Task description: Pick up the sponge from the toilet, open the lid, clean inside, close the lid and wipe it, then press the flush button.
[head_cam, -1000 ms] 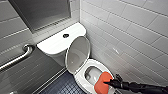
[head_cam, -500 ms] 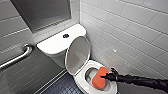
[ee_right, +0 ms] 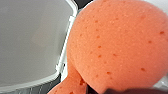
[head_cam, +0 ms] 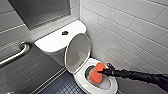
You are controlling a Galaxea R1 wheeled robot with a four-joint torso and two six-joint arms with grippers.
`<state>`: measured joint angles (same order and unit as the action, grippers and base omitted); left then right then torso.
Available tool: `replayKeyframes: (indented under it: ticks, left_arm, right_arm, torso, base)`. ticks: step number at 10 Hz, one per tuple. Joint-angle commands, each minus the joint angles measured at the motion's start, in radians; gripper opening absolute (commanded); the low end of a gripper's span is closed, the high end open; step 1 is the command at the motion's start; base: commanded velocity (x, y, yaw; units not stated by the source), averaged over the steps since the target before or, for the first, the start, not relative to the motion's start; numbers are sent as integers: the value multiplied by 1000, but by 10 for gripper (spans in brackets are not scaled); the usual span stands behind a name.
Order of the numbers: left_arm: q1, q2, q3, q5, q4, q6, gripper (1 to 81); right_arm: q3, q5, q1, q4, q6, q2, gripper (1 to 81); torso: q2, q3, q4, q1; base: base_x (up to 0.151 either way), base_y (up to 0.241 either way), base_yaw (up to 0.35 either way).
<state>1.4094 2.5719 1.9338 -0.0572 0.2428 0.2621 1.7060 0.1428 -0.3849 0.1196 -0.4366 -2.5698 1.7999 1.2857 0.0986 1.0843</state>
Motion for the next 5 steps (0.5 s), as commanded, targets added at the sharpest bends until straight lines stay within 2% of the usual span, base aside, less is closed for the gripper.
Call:
replayKeyframes:
  ticks: [1, 3, 5]
  left_arm:
    - [18, -8, -18, -82, 4, -4, 811]
    - [18, -7, -18, -82, 4, -4, 811]
    - [18, -7, -18, -81, 3, -4, 811]
  right_arm:
    - [45, 31, 160, 20, -4, -49, 10]
    - [197, 28, 172, 28, -31, -170, 10]
    - [430, 66, 201, 32, -39, -311, 10]
  torso:
    - [0, 0, 0, 0]
    - [0, 0, 0, 0]
    - [0, 0, 0, 0]
  base:
    - [0, 0, 0]
    - [0, 0, 0]
    - [0, 0, 0]
